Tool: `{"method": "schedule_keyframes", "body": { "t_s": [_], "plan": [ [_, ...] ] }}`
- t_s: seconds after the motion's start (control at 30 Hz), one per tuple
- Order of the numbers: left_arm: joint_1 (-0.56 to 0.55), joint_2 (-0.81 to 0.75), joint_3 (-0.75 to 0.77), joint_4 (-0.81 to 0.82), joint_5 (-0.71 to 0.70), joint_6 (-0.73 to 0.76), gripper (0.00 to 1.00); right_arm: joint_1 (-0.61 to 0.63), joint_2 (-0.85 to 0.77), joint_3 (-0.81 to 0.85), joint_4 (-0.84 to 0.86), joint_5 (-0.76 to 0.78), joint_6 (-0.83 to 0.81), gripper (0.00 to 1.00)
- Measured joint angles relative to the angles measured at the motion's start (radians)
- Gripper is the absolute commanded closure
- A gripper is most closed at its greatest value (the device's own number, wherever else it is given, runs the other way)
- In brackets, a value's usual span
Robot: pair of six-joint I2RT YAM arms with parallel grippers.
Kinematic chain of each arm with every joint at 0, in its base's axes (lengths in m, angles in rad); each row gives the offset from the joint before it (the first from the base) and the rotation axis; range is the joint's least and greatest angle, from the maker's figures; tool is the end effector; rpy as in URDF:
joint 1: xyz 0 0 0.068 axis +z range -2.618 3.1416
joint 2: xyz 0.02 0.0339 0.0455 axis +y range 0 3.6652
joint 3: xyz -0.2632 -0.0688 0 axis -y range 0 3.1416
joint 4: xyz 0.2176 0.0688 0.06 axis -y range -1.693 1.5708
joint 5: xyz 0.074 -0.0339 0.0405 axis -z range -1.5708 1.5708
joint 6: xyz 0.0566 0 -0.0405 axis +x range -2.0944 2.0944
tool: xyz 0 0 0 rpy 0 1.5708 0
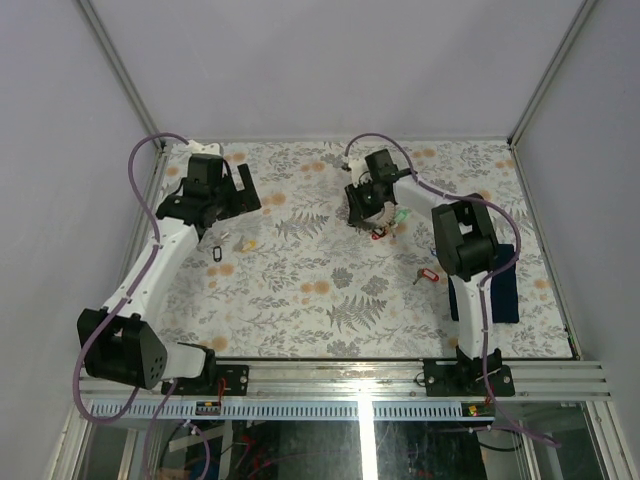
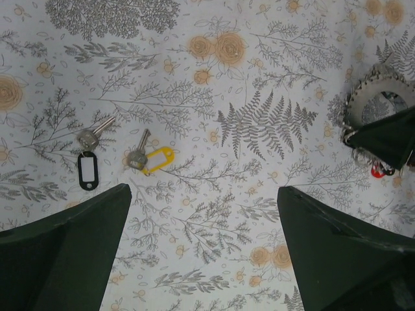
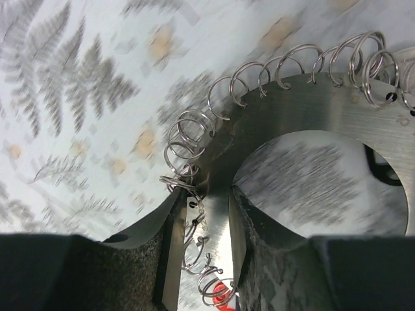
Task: Put the keys on the keyring
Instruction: Move the keyring to the center of the board.
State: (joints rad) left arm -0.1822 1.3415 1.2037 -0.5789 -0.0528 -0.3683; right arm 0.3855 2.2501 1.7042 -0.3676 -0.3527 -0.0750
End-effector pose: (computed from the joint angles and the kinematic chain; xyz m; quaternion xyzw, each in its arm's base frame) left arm 0.2782 -0.0482 0.3136 -0.0954 0.9049 -0.0894 0.4050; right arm 0.4376 0.1987 0.1559 -0.2678 0.8943 0.2132 0.2883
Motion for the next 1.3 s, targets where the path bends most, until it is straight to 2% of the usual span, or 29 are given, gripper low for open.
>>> {"method": "schedule_keyframes", "body": {
  "t_s": [0.33, 0.73, 1.03, 1.1, 1.3],
  "plan": [
    [0.000, -0.084, -0.089, -0.014, -0.010, -0.031, 0.00, 0.157, -0.286, -0.415, 0.063, 0.025, 0.068, 0.89],
    [0.000, -0.122, -0.147, 0.012, 0.018, -0.058, 0.00, 0.380, -0.511, -0.671, 0.028, 0.124, 0.130, 0.89],
    [0.000, -0.131, -0.204, 0.055, 0.053, -0.052, 0.00, 0.439, -0.716, -0.774, -0.029, 0.157, 0.196, 0.68],
    [0.000, -0.131, -0.219, 0.069, 0.053, -0.053, 0.00, 0.438, -0.756, -0.772, -0.025, 0.192, 0.212, 0.61],
    [0.000, -0.126, -0.224, 0.074, 0.052, -0.050, 0.00, 0.438, -0.791, -0.735, 0.020, 0.344, 0.312, 0.52]
  ]
}}
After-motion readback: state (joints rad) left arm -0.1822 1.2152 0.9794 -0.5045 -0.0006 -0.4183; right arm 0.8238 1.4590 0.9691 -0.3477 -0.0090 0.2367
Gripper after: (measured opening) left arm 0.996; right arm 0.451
